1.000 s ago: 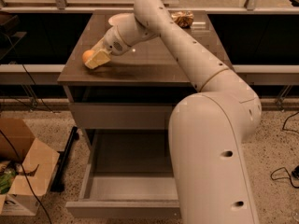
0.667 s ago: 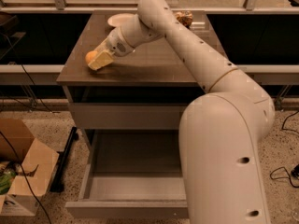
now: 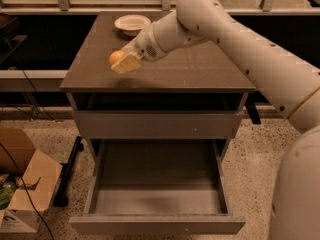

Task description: Place orange into middle drawer

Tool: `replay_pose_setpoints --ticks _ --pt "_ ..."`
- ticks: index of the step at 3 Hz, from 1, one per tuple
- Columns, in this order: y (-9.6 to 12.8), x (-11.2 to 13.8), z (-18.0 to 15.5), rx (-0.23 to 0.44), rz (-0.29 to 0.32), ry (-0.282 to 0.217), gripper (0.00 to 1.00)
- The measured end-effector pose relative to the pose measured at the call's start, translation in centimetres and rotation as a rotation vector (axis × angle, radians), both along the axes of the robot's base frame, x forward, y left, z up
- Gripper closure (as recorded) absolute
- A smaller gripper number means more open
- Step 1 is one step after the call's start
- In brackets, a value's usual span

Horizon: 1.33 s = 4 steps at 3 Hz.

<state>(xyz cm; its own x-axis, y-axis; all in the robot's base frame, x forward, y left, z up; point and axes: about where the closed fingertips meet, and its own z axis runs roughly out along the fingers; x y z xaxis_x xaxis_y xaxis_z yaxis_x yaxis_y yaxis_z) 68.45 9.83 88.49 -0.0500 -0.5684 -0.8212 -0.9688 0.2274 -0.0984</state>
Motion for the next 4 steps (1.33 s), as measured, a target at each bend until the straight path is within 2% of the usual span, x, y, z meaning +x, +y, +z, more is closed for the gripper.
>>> replay_pose_setpoints --ticks 1,2,3,4 --pt "-3.9 -3.9 1.2 0.014 -0.113 0.007 1.00" --pt "-8.0 -8.4 -1.7 -0.028 -0.217 0.095 1.00" --pt "-10.7 -12.8 -7.6 -0.064 -0.282 0.222 1.00" --pt "-12.5 -15.1 -13.9 -0.058 -0.324 0.321 1.00"
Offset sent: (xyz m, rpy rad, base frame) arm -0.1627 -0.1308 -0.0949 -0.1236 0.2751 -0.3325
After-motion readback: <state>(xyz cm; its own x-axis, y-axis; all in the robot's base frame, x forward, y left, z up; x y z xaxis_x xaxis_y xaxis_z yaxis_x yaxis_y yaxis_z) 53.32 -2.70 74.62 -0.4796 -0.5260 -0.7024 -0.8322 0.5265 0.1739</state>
